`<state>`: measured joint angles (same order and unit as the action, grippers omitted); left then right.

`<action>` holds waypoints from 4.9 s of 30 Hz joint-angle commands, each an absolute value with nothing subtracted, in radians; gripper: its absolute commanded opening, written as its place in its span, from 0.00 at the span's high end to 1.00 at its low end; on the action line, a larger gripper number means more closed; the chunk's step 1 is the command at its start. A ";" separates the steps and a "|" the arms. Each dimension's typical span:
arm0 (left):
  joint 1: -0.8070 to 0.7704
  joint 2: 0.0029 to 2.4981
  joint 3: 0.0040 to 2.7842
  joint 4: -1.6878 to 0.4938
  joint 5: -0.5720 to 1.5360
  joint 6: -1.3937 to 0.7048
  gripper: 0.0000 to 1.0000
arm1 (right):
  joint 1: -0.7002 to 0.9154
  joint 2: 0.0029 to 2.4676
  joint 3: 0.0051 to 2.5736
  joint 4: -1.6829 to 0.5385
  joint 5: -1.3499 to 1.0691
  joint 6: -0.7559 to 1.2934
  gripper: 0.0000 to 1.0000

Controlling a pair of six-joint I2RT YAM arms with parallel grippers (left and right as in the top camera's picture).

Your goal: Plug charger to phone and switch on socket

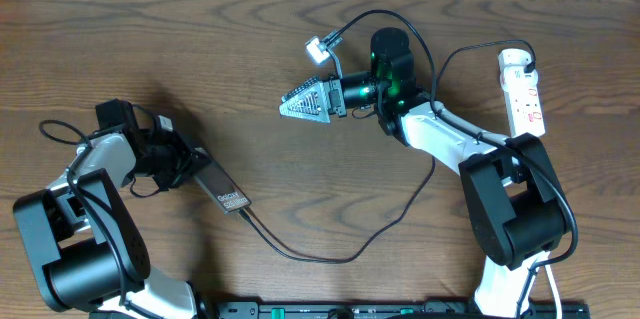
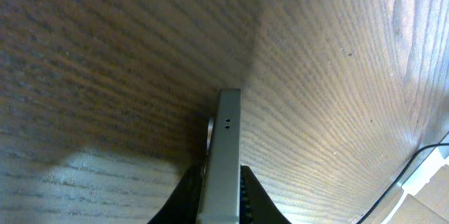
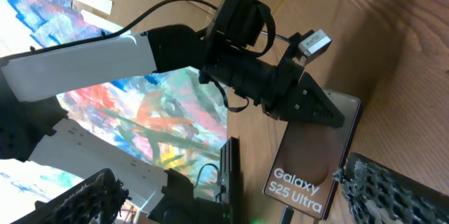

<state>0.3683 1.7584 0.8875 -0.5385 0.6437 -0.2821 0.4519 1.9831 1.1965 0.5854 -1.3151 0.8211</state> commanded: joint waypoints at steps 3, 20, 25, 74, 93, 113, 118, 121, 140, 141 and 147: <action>0.365 1.764 0.885 -0.587 0.635 -0.270 0.72 | 0.446 1.978 1.211 0.583 -1.316 0.802 0.01; 0.365 1.764 0.885 -0.744 0.331 -0.271 0.56 | 0.446 1.978 1.211 0.583 -1.316 0.802 0.01; 0.365 1.764 0.885 -0.760 0.307 -0.274 0.51 | 0.446 1.978 1.211 0.583 -1.316 0.802 0.01; 0.365 1.004 0.939 -0.627 0.878 -0.229 0.10 | 0.292 1.650 1.407 -0.727 -0.390 0.245 0.01; 0.365 1.085 0.938 -0.619 0.878 -0.229 0.10 | -0.242 1.473 1.491 -0.834 -0.080 0.189 0.01; 0.365 1.085 0.938 -0.621 0.878 -0.229 0.09 | -0.565 1.950 1.491 -0.786 -0.740 -0.324 0.04; 0.365 1.085 0.938 -0.623 0.878 -0.229 0.09 | -0.560 1.978 1.491 -0.698 -0.652 -0.242 0.04; 0.365 1.085 0.938 -0.623 0.878 -0.229 0.09 | -0.548 1.983 1.491 -0.662 -0.648 -0.231 0.05; 0.365 1.085 0.938 -0.627 0.878 -0.229 0.09 | -0.424 2.001 1.491 -0.572 -0.474 -0.088 0.06; 0.365 1.085 0.938 -0.627 0.878 -0.229 0.09 | -0.424 2.006 1.491 -0.572 -0.469 -0.082 0.07; 0.365 1.085 0.938 -0.627 0.878 -0.229 0.09 | -0.424 2.049 1.491 -0.569 -0.455 -0.066 0.08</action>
